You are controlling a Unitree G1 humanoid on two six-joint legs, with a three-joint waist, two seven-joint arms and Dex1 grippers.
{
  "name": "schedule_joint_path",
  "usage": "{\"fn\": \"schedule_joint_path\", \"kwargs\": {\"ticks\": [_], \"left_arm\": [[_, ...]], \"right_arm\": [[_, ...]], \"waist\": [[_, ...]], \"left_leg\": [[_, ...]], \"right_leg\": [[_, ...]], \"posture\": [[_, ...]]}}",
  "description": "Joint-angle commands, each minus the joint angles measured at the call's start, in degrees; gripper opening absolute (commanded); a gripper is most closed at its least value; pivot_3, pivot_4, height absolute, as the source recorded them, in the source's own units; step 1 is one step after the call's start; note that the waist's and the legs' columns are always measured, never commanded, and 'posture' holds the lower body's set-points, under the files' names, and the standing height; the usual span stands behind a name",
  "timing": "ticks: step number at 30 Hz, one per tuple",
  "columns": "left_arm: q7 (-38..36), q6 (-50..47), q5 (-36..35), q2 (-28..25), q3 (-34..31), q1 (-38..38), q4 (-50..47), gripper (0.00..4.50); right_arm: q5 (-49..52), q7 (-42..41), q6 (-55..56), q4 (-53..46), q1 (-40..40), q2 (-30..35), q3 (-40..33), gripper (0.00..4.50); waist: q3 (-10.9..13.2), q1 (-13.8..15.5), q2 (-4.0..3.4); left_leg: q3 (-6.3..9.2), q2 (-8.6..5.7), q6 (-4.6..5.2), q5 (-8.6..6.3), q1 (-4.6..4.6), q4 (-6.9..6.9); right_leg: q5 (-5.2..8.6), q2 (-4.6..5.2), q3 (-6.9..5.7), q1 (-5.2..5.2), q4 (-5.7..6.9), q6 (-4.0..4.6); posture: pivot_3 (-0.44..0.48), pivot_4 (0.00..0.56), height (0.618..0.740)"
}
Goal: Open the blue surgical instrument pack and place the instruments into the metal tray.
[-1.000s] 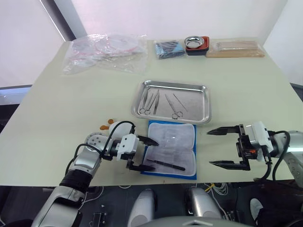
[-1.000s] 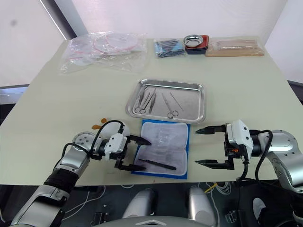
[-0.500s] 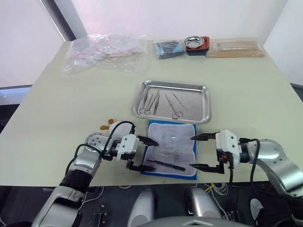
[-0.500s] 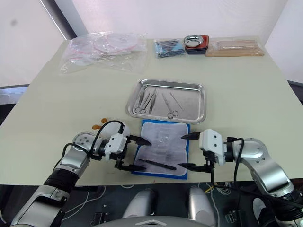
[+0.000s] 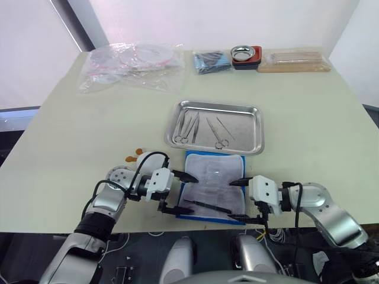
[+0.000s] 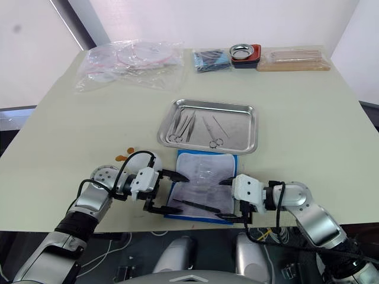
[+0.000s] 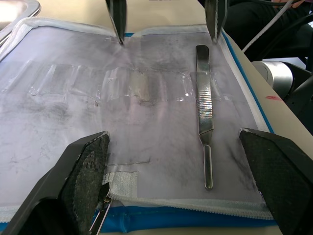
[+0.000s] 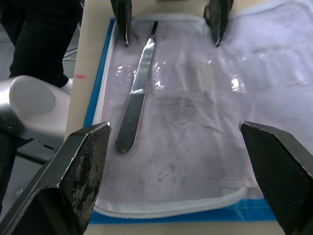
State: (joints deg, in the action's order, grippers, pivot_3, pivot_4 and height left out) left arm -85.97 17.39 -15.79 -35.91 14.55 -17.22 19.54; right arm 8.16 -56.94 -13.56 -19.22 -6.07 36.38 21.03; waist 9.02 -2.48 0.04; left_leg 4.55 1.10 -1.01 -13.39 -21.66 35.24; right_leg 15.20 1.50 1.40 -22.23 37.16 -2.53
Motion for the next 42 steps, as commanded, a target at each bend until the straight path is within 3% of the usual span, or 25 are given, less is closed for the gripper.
{"fn": "schedule_joint_path", "kwargs": {"ticks": [1, 8, 9, 11, 16, 18, 19, 42], "left_arm": [[-2.39, -1.42, 4.78, -1.74, 3.87, 3.45, 3.36, 4.50], [-2.02, -1.82, 4.62, -2.10, 3.69, 3.96, 2.64, 4.50], [-1.94, -1.88, 4.61, -2.13, 3.68, 4.03, 2.54, 4.50], [-1.84, -1.97, 4.53, -2.23, 3.59, 4.18, 2.31, 4.50], [-1.79, -2.22, 4.30, -2.39, 3.53, 4.46, 1.69, 4.50], [-2.21, -2.61, 4.06, -2.48, 3.67, 4.76, 1.05, 4.50], [-2.29, -2.81, 4.00, -2.48, 3.68, 4.88, 0.74, 4.50], [2.07, -4.20, 5.28, -1.12, 3.43, 5.58, 0.54, 4.50]], "right_arm": [[-2.90, 1.00, 1.88, 0.75, -1.31, -0.50, 1.22, 4.40], [-5.28, 1.38, 1.26, 3.32, -1.85, -0.50, 2.58, 4.40], [-5.41, 0.76, 1.49, 3.59, -1.88, -0.13, 2.93, 4.17], [-6.11, 0.20, 2.11, 3.98, -1.99, 0.48, 3.56, 3.60], [-5.19, -1.48, 3.03, 4.07, -1.77, 1.19, 4.06, 1.11], [-4.47, -2.17, 2.76, 3.66, -1.52, 1.44, 3.94, 0.27], [-4.37, -2.34, 2.80, 3.61, -1.44, 1.54, 3.88, 0.07], [-1.25, -4.23, 2.71, -2.42, -3.78, 4.13, -0.22, 0.07]], "waist": [[0.00, -0.01, 0.00], [-0.05, -0.04, 0.08], [-0.06, -0.04, 0.09], [-0.11, -0.03, 0.16], [-0.15, -0.03, 0.23], [-0.18, -0.04, 0.27], [-0.19, -0.03, 0.29], [-0.21, 0.19, 0.33]], "left_leg": [[0.00, 0.00, 0.00, 0.00, 0.00, 0.02], [-0.02, 0.01, 0.00, 0.00, 0.12, 0.07], [-0.03, 0.01, 0.00, 0.00, 0.15, 0.07], [-0.06, 0.01, 0.00, 0.00, 0.22, 0.08], [-0.17, 0.03, 0.00, 0.00, 0.51, 0.08], [-0.20, 0.04, 0.00, 0.00, 0.55, 0.09], [-0.21, 0.04, 0.00, 0.00, 0.59, 0.08], [-0.27, 0.02, 0.00, 0.00, 0.67, 0.09]], "right_leg": [[0.00, 0.00, 0.01, 0.00, 0.02, -0.01], [0.03, -0.04, 0.06, 0.00, 0.30, -0.03], [0.03, -0.04, 0.08, 0.00, 0.36, -0.03], [0.07, -0.04, 0.11, 0.01, 0.47, 0.02], [0.12, -0.06, 0.21, 0.13, 0.62, 0.08], [0.11, -0.06, 0.24, 0.15, 0.64, 0.08], [0.12, -0.06, 0.26, 0.18, 0.64, 0.08], [0.11, -0.02, 0.31, 0.24, 0.67, 0.08]], "posture": [[0.000, 0.150, 0.740], [0.000, 0.150, 0.740], [0.000, 0.150, 0.740], [0.000, 0.150, 0.740], [0.000, 0.150, 0.740], [0.000, 0.150, 0.740], [0.000, 0.150, 0.740], [0.000, 0.150, 0.740]]}}
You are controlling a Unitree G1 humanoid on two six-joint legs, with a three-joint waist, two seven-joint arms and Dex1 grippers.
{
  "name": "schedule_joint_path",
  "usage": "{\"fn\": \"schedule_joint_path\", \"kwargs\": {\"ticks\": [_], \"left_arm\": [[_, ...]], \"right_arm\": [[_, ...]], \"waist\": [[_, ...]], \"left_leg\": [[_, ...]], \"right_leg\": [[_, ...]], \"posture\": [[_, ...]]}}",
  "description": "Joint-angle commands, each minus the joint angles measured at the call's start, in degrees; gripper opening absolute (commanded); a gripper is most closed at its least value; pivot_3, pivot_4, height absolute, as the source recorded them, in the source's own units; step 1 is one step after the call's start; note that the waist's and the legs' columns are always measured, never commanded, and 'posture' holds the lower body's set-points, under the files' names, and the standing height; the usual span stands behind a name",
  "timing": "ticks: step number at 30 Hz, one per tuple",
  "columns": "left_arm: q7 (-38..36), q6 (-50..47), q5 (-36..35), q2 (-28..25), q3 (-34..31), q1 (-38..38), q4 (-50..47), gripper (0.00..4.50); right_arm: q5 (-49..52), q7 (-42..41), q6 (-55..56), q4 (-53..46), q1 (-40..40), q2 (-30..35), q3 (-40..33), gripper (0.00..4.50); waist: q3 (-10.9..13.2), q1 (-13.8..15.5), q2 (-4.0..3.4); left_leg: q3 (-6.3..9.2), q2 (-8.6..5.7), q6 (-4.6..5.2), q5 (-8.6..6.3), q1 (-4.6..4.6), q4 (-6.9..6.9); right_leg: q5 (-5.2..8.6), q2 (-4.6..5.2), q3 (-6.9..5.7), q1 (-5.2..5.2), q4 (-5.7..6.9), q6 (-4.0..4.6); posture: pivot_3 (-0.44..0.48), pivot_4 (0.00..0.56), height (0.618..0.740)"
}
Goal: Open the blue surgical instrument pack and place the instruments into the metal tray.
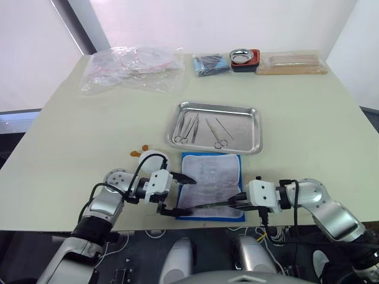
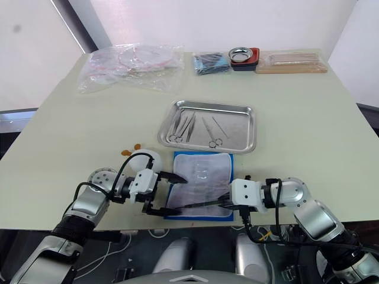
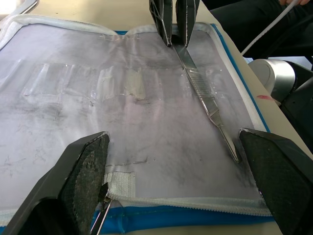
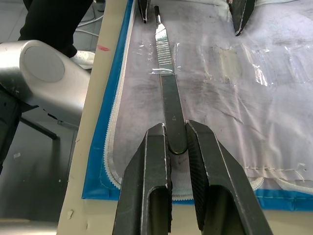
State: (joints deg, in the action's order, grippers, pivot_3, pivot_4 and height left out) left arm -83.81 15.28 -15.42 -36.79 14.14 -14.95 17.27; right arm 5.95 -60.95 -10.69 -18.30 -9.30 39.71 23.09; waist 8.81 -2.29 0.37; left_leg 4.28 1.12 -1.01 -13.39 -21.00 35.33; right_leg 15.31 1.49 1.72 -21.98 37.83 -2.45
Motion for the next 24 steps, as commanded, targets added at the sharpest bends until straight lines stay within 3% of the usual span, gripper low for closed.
{"fn": "schedule_joint_path", "kwargs": {"ticks": [1, 24], "left_arm": [[-0.06, -2.11, 4.88, -0.26, 3.85, 3.36, 2.76, 4.50], [-0.04, -1.55, 5.48, 0.12, 4.04, 2.48, 4.80, 4.50]], "right_arm": [[1.07, -0.22, -0.38, -3.65, -0.49, 1.00, -2.42, 0.07], [4.57, -1.49, -5.48, -11.34, 2.31, 7.41, -7.99, 0.07]], "waist": [[0.00, 0.00, 0.00], [0.01, 0.10, 0.01]], "left_leg": [[-0.01, 0.00, 0.00, 0.00, 0.00, 0.01], [-0.02, -0.03, 0.00, 0.00, 0.00, 0.01]], "right_leg": [[0.00, 0.00, 0.00, 0.00, 0.00, 0.00], [0.00, 0.05, 0.00, 0.00, -0.01, -0.01]], "posture": [[0.000, 0.150, 0.740], [0.000, 0.150, 0.740]]}}
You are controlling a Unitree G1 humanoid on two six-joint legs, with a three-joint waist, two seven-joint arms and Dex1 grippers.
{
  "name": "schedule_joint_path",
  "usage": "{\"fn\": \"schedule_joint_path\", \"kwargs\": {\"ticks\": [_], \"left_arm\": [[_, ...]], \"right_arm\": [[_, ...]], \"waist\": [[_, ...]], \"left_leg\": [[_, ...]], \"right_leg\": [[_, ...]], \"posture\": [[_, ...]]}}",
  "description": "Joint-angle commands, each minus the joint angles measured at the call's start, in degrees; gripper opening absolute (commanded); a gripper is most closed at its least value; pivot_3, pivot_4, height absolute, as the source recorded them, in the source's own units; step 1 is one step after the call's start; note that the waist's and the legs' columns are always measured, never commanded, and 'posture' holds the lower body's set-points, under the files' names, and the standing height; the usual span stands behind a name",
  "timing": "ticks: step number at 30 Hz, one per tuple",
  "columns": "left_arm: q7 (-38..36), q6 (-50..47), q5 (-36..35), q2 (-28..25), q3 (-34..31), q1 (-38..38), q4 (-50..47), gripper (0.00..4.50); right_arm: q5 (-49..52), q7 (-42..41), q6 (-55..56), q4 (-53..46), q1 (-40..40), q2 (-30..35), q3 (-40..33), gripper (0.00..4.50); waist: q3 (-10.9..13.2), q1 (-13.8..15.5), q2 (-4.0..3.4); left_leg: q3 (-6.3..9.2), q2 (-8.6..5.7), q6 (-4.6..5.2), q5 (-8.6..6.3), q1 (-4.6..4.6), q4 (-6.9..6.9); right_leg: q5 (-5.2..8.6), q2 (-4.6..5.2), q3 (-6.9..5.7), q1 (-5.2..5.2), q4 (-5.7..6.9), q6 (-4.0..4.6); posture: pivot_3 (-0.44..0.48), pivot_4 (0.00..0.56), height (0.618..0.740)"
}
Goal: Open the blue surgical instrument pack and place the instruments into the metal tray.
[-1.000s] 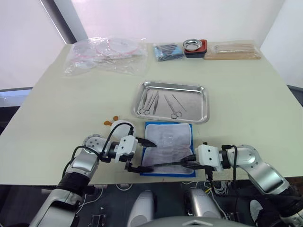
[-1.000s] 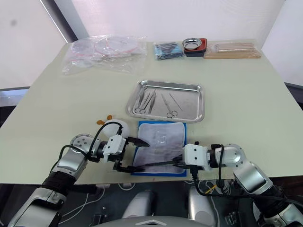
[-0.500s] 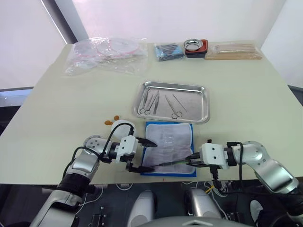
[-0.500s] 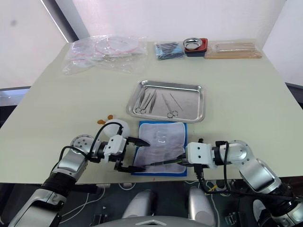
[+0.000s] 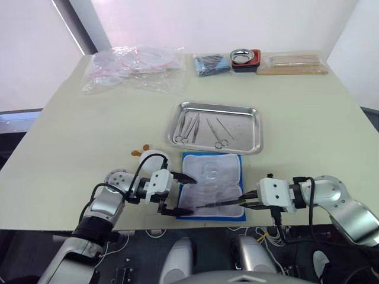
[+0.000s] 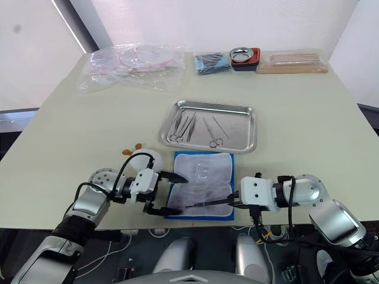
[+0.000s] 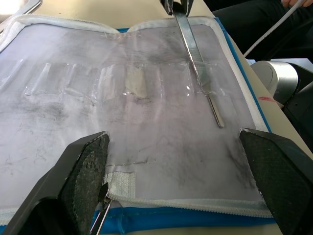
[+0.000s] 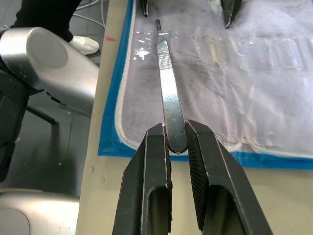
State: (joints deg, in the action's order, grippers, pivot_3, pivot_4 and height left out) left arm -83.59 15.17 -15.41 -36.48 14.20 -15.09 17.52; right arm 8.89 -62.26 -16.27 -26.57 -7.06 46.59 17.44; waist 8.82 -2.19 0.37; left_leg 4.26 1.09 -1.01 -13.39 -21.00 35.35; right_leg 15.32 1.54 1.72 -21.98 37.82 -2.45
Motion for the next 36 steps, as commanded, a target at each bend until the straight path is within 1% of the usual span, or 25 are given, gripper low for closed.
{"fn": "schedule_joint_path", "kwargs": {"ticks": [1, 12, 19, 21, 26, 33, 36], "left_arm": [[-0.26, -1.42, 5.47, -0.11, 4.00, 2.55, 4.67, 4.50], [-0.01, -0.89, 5.83, 0.70, 4.27, 2.28, 5.46, 4.50], [0.00, -0.51, 5.92, 1.23, 4.24, 1.90, 6.24, 4.50], [-0.02, -0.37, 5.97, 1.36, 4.22, 1.72, 6.57, 4.50], [-0.03, 0.03, 6.10, 1.68, 4.18, 1.29, 7.44, 4.50], [-0.08, 0.77, 6.30, 2.18, 4.25, 0.80, 8.62, 4.50], [-0.14, 1.03, 6.27, 2.28, 4.30, 0.56, 9.02, 4.50]], "right_arm": [[1.85, -0.28, 0.03, -3.20, 0.18, 0.86, -2.71, 0.07], [4.04, -1.72, 0.98, -2.56, 3.02, 4.12, -7.64, 0.07], [7.06, -4.63, 2.83, -0.91, 5.07, 6.63, -12.30, 0.07], [7.79, -5.40, 3.40, -0.34, 5.26, 7.10, -13.27, 0.07], [9.08, -6.97, 4.35, 0.92, 5.44, 8.07, -15.45, 0.07], [10.37, -8.81, 6.52, 2.96, 6.13, 8.90, -18.06, 0.07], [12.71, -6.10, 2.51, 3.46, 4.34, 7.12, -19.27, 0.07]], "waist": [[0.00, 0.01, 0.00], [-0.02, 0.21, -0.03], [-0.02, 0.29, -0.03], [-0.02, 0.31, -0.03], [-0.02, 0.33, -0.04], [-0.02, 0.43, -0.05], [-0.02, 0.44, -0.03]], "left_leg": [[0.00, 0.00, 0.00, 0.00, 0.00, 0.00], [-0.02, -0.06, 0.00, 0.00, 0.00, 0.01], [-0.02, -0.12, 0.00, 0.00, 0.09, 0.01], [-0.02, -0.16, 0.00, 0.00, 0.10, 0.01], [-0.01, -0.22, 0.00, 0.00, 0.14, 0.01], [0.01, -0.35, 0.00, 0.00, 0.17, 0.01], [0.01, -0.35, 0.00, 0.00, 0.18, 0.01]], "right_leg": [[0.00, 0.00, 0.00, 0.00, 0.00, 0.00], [0.00, 0.08, 0.00, 0.02, -0.01, 0.00], [0.01, 0.16, -0.03, 0.19, -0.08, 0.00], [0.11, 0.21, -0.03, 0.21, -0.09, 0.17], [0.11, 0.27, -0.03, 0.26, -0.09, 0.17], [0.12, 0.38, -0.03, 0.31, -0.10, 0.18], [0.12, 0.39, -0.03, 0.32, -0.10, 0.18]], "posture": [[0.000, 0.150, 0.740], [0.000, 0.150, 0.740], [0.000, 0.150, 0.740], [0.000, 0.150, 0.740], [0.000, 0.150, 0.740], [0.000, 0.150, 0.740], [0.000, 0.150, 0.740]]}}
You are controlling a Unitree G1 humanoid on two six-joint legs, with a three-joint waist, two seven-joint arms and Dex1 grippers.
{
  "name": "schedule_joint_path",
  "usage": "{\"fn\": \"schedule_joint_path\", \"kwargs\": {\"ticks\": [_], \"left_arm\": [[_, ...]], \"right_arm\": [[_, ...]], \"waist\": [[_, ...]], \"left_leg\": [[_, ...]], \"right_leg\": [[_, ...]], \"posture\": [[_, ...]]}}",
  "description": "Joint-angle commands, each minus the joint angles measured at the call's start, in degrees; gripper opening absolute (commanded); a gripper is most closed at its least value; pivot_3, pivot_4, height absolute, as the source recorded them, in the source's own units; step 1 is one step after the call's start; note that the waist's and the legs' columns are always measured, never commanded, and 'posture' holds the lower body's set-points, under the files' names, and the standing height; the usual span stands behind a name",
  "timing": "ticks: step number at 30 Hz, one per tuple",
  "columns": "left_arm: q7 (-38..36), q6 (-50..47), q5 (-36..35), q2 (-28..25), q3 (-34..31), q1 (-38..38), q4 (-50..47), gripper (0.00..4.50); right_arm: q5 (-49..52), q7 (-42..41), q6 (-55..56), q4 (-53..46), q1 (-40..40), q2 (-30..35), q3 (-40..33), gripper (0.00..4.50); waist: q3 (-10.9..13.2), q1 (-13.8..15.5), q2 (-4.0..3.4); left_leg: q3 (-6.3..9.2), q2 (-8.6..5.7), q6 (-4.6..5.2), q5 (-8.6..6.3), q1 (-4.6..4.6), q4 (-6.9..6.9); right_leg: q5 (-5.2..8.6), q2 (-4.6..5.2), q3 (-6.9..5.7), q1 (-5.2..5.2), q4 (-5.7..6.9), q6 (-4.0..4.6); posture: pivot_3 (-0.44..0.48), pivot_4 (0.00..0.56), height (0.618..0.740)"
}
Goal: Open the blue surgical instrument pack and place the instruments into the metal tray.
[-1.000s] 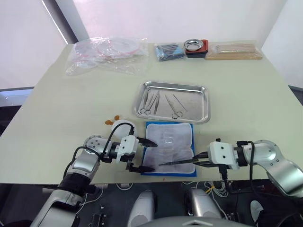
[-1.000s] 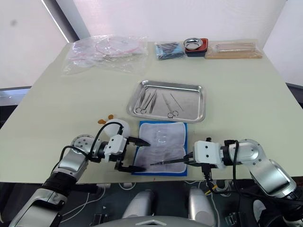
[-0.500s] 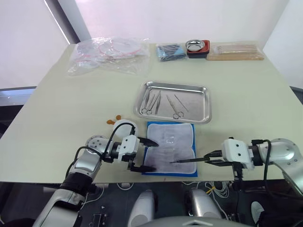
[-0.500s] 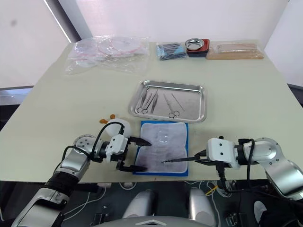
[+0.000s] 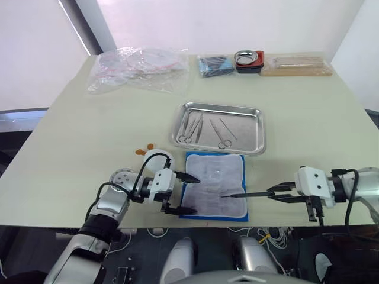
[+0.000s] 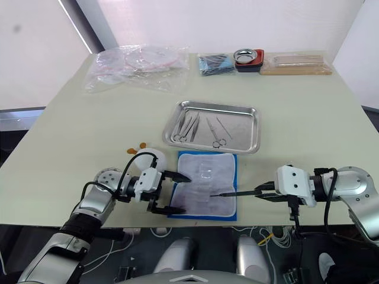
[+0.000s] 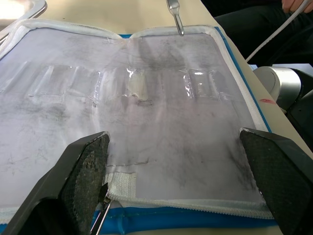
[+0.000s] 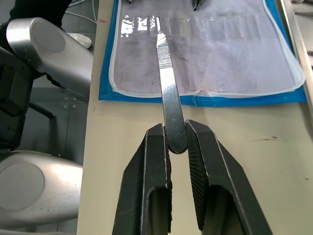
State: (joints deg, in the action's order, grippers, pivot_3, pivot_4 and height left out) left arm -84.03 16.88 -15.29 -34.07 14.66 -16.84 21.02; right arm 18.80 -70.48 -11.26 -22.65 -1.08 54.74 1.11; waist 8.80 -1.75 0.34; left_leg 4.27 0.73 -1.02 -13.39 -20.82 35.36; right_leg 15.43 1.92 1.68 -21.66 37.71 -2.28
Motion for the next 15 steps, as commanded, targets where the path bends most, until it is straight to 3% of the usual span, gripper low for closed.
{"fn": "schedule_joint_path", "kwargs": {"ticks": [1, 15], "left_arm": [[0.30, -0.65, 6.17, -0.12, 3.87, 2.30, 5.55, 4.50], [0.47, -0.15, 6.03, -0.21, 3.81, 2.54, 5.96, 4.50]], "right_arm": [[3.62, 3.29, -3.98, -0.32, -2.29, -1.75, -3.19, 0.07], [6.93, 19.70, -19.05, 1.26, -11.26, -13.63, -2.47, 0.07]], "waist": [[0.01, 0.01, 0.01], [-0.13, 0.14, -0.28]], "left_leg": [[0.00, 0.00, 0.00, 0.00, 0.00, 0.00], [0.03, -0.07, 0.00, 0.00, -0.01, 0.01]], "right_leg": [[0.00, 0.00, 0.00, 0.00, 0.00, 0.00], [0.00, 0.05, -0.01, 0.00, 0.00, 0.01]], "posture": [[0.000, 0.150, 0.740], [0.000, 0.150, 0.740]]}}
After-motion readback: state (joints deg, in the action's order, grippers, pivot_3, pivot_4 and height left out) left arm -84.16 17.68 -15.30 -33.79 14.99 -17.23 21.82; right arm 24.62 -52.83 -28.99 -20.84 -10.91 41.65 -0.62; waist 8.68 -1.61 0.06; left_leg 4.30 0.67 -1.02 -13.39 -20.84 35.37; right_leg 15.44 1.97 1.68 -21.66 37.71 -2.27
